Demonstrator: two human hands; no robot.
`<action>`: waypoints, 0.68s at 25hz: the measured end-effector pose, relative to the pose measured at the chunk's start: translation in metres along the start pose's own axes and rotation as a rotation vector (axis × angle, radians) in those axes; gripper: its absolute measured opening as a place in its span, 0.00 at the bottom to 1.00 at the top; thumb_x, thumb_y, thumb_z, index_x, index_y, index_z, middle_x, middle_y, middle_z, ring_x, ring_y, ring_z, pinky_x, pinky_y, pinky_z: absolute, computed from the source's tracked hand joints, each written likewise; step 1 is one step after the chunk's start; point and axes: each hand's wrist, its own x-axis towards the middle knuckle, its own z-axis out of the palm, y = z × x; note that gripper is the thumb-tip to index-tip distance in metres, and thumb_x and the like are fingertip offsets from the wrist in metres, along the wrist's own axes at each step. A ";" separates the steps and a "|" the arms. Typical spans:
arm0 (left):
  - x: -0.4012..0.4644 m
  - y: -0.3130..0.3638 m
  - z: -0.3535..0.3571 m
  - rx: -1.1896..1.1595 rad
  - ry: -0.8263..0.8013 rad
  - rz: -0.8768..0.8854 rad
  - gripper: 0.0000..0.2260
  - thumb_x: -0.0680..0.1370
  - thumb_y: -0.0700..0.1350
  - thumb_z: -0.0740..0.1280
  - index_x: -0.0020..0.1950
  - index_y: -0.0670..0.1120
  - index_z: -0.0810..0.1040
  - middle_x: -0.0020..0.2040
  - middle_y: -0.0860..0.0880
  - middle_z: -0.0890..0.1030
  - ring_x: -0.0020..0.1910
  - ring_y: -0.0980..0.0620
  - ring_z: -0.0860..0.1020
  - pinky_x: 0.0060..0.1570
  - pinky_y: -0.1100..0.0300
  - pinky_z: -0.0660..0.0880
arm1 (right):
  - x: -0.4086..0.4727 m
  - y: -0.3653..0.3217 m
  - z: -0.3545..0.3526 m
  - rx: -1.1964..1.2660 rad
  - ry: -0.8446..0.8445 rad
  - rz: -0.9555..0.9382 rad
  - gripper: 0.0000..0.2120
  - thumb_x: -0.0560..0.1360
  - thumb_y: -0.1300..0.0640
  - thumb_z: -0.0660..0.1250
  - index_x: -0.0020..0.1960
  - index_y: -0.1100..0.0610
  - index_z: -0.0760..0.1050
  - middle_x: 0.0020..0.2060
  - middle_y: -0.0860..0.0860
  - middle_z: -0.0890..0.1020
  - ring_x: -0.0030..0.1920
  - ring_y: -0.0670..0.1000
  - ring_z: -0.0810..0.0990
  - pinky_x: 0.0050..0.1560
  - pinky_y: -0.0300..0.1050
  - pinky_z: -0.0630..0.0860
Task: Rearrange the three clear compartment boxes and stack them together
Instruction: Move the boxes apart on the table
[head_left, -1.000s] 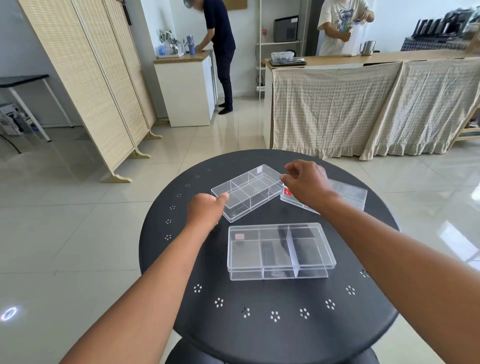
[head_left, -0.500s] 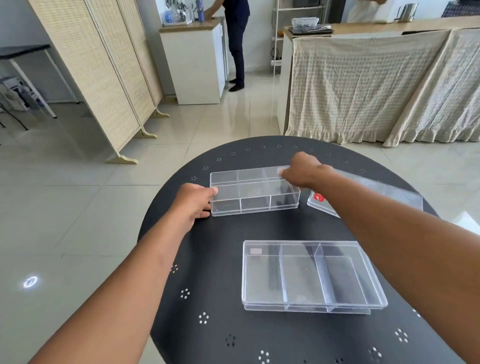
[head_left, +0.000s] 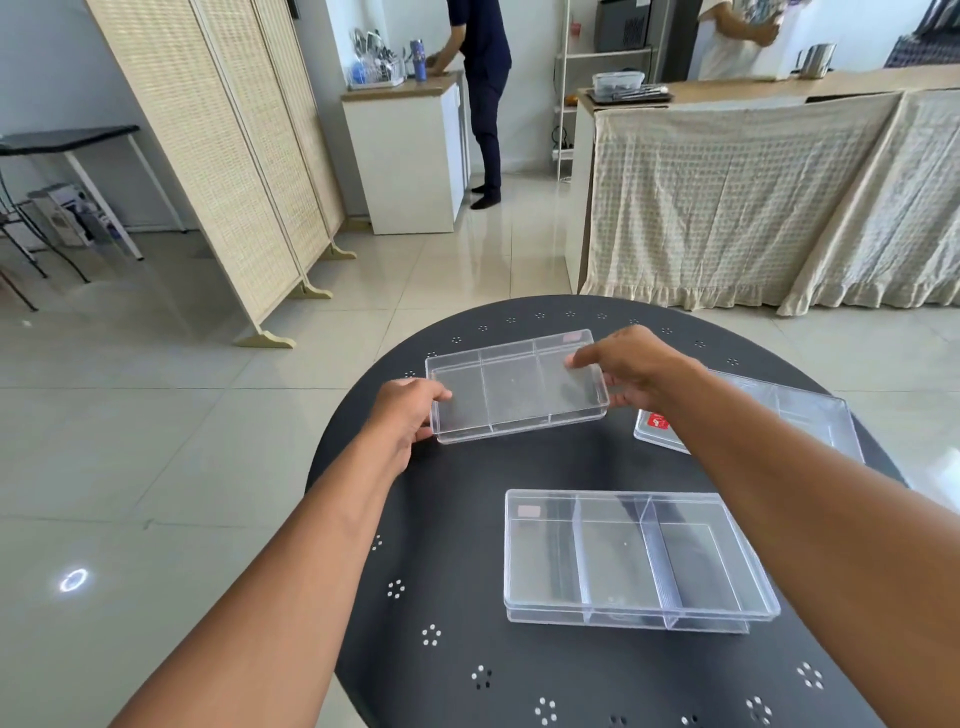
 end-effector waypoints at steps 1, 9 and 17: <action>-0.001 0.003 -0.002 -0.008 0.016 0.056 0.04 0.74 0.38 0.71 0.42 0.47 0.79 0.42 0.48 0.79 0.45 0.46 0.76 0.41 0.56 0.74 | -0.004 -0.003 -0.003 0.012 -0.007 -0.041 0.15 0.70 0.67 0.78 0.54 0.63 0.78 0.52 0.62 0.84 0.47 0.58 0.85 0.40 0.51 0.84; -0.017 -0.001 -0.009 0.277 0.044 0.459 0.17 0.70 0.36 0.73 0.56 0.50 0.83 0.51 0.49 0.87 0.43 0.54 0.83 0.37 0.73 0.75 | -0.022 0.015 -0.005 -0.186 0.125 -0.305 0.21 0.65 0.69 0.76 0.53 0.50 0.83 0.48 0.62 0.88 0.43 0.59 0.85 0.57 0.62 0.84; -0.025 -0.027 -0.013 0.348 0.070 0.521 0.29 0.72 0.35 0.76 0.70 0.51 0.74 0.70 0.46 0.82 0.46 0.55 0.85 0.45 0.80 0.74 | -0.034 0.046 0.005 -0.356 0.149 -0.356 0.35 0.68 0.57 0.74 0.74 0.58 0.72 0.60 0.55 0.84 0.60 0.55 0.84 0.62 0.56 0.81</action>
